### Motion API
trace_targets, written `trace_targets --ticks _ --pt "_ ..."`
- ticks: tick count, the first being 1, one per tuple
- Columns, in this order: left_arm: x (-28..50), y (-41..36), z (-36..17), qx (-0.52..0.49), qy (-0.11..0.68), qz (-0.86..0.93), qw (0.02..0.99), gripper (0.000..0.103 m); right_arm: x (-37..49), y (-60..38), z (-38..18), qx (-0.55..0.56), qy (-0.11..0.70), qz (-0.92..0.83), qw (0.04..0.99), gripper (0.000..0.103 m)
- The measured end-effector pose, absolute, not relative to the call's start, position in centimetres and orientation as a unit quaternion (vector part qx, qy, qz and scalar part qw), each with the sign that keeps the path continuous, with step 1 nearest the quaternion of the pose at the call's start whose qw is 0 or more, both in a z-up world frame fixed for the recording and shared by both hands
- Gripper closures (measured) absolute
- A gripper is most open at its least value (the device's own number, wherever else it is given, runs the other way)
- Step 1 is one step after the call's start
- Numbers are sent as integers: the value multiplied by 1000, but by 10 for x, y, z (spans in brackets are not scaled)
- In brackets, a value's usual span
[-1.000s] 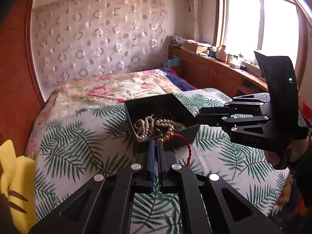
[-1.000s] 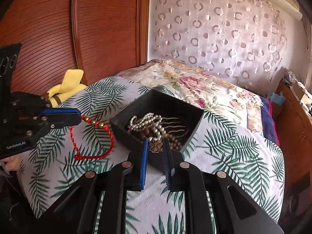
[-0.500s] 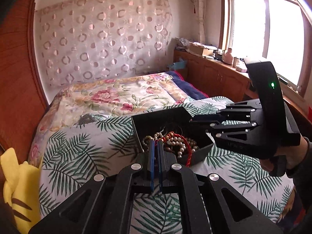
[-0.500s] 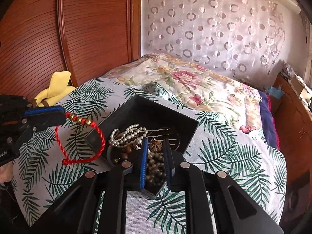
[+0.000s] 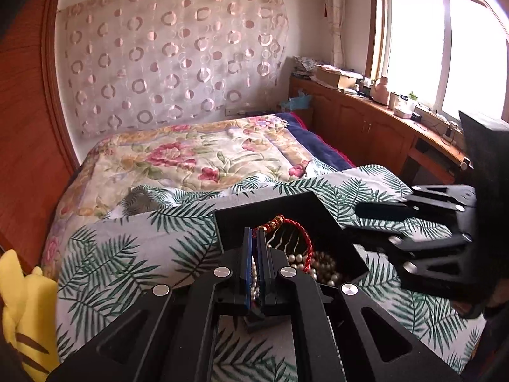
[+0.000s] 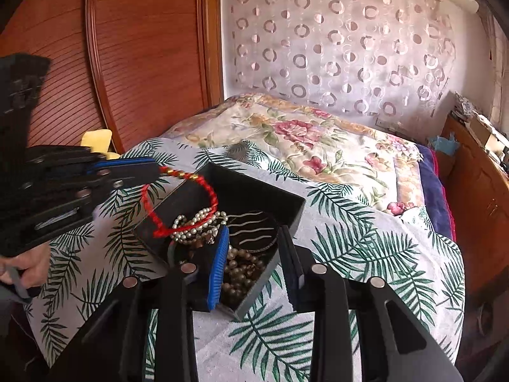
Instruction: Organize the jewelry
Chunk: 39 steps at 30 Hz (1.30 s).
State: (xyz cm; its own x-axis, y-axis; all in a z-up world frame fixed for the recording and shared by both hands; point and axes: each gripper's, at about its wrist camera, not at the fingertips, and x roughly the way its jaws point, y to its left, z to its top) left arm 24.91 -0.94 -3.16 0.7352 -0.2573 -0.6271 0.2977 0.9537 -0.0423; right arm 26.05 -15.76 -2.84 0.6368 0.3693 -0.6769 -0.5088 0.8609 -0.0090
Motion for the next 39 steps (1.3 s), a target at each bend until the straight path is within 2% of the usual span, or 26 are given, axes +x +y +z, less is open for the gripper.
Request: trace_targets --ticks 3,5,6,7,9,13,15,16,19,23,33,39 --pt "255 -13 -34 27 333 -142 932 99 254 -163 -26 -96 343 242 902 68" --pt "255 -15 -36 27 331 -137 933 80 248 -169 -23 -87 337 241 906 68" --pt "253 -15 -36 26 327 -138 935 61 247 -170 -22 -83 335 240 907 68" --pt "250 -16 -36 28 323 -135 936 50 244 -170 -21 -79 333 237 909 68" --pt "243 -18 -36 39 321 -122 938 47 238 -175 -19 -67 327 222 916 68" --pt "219 -16 -35 36 303 -123 944 21 220 -183 -11 -50 307 209 927 67" --pt "206 -13 -36 34 295 -121 947 15 208 -186 -5 -38 296 203 933 59" --pt "202 -12 -36 33 292 -119 949 10 204 -188 -3 -35 292 200 935 57" --pt "182 -7 -36 23 283 -108 953 7 190 -194 3 -21 280 187 941 54" --pt "159 3 -33 12 280 -91 956 7 168 -199 10 -5 266 179 947 44" --pt "111 16 -14 -3 253 -60 966 7 118 -200 13 -4 236 172 957 11" --pt "87 19 -5 -11 244 -41 969 7 98 -210 12 15 227 154 962 2"
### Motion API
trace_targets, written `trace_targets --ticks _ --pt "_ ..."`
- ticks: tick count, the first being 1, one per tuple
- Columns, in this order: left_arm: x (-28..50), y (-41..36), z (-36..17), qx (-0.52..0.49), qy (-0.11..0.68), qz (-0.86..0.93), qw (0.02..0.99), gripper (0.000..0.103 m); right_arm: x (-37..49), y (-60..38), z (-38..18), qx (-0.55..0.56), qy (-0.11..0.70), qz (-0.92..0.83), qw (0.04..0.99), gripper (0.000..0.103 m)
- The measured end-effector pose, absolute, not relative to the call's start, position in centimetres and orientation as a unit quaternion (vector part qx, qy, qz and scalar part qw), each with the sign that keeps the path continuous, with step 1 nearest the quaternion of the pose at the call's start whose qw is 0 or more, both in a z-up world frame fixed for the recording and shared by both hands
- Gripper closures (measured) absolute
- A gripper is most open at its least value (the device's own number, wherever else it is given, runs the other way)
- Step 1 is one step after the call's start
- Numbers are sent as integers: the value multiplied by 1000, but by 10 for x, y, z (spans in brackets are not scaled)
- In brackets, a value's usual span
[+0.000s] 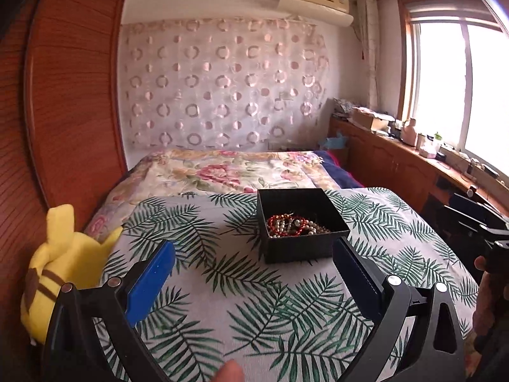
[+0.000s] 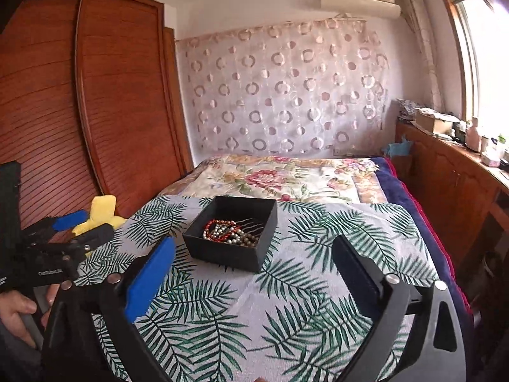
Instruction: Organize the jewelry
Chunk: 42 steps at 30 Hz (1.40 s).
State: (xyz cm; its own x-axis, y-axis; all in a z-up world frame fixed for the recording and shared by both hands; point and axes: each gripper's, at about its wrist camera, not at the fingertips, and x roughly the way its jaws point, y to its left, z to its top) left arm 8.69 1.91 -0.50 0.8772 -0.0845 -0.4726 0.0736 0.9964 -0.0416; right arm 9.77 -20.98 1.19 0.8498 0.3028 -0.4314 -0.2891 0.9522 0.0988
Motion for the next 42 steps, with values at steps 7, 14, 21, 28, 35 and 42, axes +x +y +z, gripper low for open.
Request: trace_targets --ticks 7,14,21,28,35,42 --pt "74 19 -2 -7 240 -31 970 7 88 -212 8 11 222 135 966 2" --pt "70 15 -1 0 238 -31 971 7 86 -212 5 11 220 127 967 2" --pt "69 13 -1 1 238 -34 971 7 86 -214 3 15 220 121 968 2" --pt "68 10 0 1 238 -34 971 7 86 -214 3 16 220 120 968 2" --pt "63 4 6 1 232 -35 972 7 86 -214 2 16 221 119 968 2" --pt "62 6 9 -2 229 -35 973 7 86 -216 2 18 222 119 968 2"
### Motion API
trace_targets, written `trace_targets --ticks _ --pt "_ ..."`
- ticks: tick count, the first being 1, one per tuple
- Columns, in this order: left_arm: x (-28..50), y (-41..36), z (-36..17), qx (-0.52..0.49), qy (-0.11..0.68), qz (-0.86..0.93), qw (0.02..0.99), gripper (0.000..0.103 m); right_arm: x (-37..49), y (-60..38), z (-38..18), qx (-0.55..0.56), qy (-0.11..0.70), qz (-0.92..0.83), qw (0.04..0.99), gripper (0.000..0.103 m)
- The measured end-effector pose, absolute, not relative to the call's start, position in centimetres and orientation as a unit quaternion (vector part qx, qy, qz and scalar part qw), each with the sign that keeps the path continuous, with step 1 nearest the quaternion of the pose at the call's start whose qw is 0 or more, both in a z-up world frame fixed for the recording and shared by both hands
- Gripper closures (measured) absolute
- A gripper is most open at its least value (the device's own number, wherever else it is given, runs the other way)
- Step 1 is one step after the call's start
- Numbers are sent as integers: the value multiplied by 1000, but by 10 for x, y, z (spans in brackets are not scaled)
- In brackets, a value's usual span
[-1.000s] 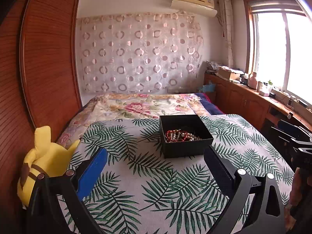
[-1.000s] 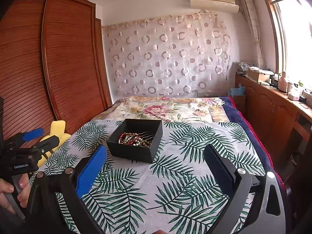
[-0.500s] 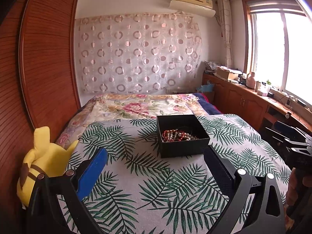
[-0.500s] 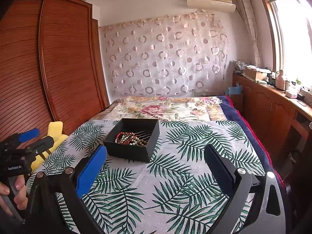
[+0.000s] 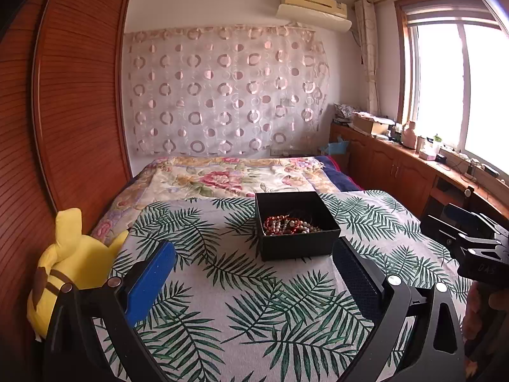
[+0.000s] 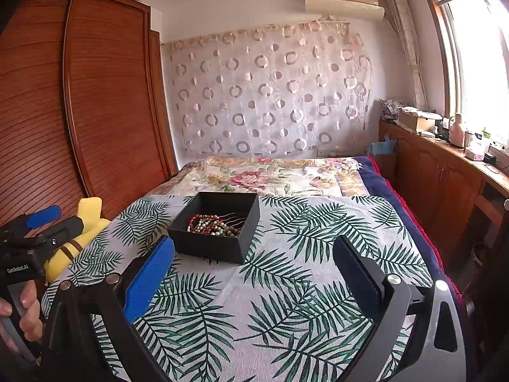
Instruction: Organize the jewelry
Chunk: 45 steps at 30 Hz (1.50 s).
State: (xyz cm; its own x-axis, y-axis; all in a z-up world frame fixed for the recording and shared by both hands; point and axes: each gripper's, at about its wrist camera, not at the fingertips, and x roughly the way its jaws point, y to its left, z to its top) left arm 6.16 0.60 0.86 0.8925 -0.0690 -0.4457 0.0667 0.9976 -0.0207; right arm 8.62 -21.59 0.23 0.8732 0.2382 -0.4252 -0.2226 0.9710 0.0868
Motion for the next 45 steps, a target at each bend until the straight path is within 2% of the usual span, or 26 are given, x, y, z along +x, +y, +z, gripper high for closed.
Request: trace_targets --ticks 45 --pt "58 8 12 -5 223 -47 974 7 84 -212 7 19 215 122 969 2"
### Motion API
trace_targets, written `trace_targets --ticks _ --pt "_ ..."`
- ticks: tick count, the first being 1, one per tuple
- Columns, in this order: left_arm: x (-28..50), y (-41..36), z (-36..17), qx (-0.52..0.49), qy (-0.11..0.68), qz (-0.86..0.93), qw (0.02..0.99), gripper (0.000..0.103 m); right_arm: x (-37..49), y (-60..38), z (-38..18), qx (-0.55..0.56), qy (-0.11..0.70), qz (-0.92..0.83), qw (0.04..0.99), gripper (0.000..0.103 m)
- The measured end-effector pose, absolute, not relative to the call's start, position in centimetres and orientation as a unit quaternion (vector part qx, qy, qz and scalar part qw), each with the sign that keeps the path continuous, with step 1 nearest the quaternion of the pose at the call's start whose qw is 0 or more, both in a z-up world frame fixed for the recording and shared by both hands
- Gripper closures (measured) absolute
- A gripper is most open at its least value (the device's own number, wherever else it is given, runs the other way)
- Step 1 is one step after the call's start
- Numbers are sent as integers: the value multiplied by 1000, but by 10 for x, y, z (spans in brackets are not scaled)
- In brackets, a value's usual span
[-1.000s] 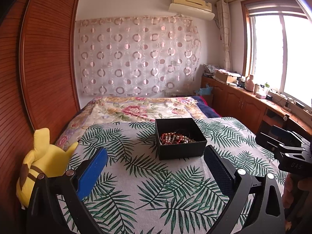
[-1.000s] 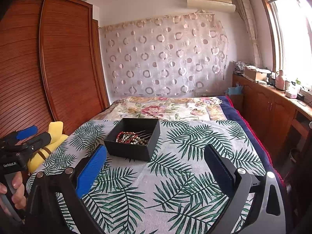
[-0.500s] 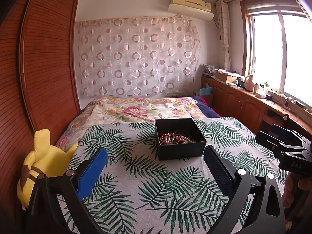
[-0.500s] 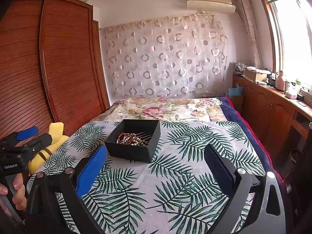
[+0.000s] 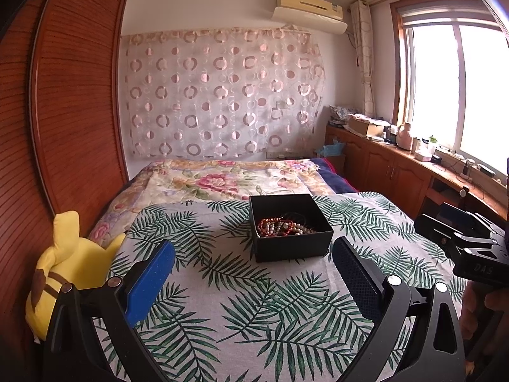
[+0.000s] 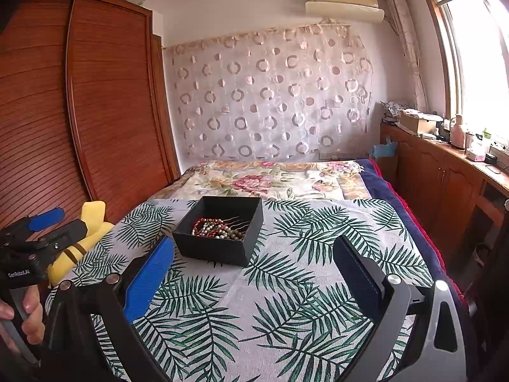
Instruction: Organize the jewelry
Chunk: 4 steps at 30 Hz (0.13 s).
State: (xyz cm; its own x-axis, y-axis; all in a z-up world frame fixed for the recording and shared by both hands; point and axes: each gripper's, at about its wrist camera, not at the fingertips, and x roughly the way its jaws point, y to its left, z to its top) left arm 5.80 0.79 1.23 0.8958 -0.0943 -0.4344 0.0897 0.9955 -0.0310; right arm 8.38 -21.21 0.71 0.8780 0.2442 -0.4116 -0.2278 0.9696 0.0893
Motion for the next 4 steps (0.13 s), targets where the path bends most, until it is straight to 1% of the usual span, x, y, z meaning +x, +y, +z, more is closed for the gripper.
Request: trace_targets --ticks 4 --pt "60 9 11 -4 225 -49 973 7 83 -212 7 19 214 122 969 2"
